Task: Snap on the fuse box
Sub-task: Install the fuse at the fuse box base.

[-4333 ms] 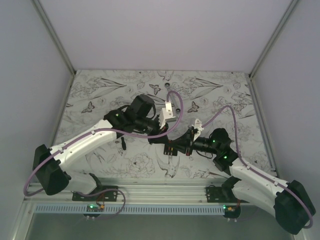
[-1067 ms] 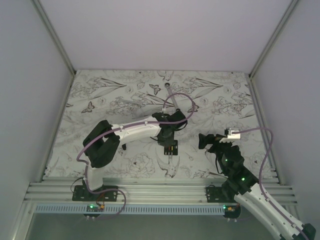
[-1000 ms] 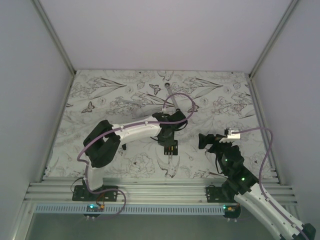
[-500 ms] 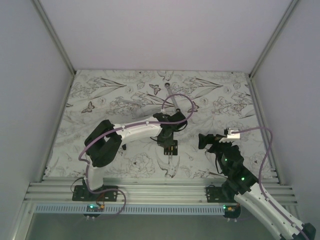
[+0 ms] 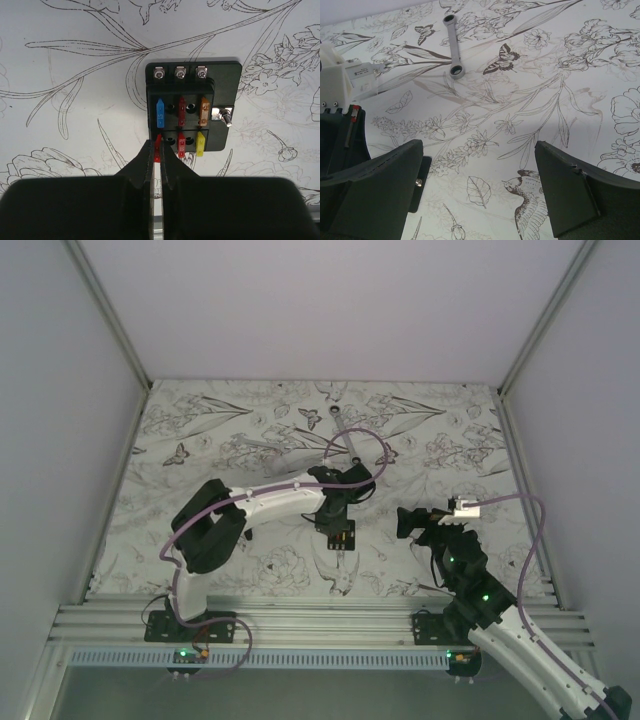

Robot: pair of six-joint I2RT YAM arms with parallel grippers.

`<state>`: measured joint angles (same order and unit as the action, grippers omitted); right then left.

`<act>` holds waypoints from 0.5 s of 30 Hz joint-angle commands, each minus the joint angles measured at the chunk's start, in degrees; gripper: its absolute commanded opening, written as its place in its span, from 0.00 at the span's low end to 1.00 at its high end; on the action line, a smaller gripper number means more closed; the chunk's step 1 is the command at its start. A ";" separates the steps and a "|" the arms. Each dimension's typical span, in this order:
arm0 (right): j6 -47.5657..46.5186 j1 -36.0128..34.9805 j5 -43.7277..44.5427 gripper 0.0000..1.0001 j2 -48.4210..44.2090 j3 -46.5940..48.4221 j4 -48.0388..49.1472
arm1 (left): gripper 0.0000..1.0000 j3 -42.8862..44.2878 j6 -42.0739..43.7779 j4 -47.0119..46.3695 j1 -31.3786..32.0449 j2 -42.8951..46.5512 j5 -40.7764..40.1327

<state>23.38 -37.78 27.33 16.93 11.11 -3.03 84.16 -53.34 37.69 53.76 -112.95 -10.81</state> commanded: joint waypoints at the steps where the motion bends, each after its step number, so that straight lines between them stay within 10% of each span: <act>1: 0.91 0.29 0.11 1.00 0.31 -0.35 1.62 | 0.00 0.43 -0.80 3.10 0.62 -2.48 -0.35; 15: 0.84 0.25 -0.66 1.00 1.42 -0.30 2.05 | 0.00 4.13 0.99 8.17 2.41 -7.75 -4.23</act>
<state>23.38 -37.78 26.65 17.76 11.03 -2.98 87.59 -52.93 40.86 54.72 -115.48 -12.38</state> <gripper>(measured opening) 0.995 0.035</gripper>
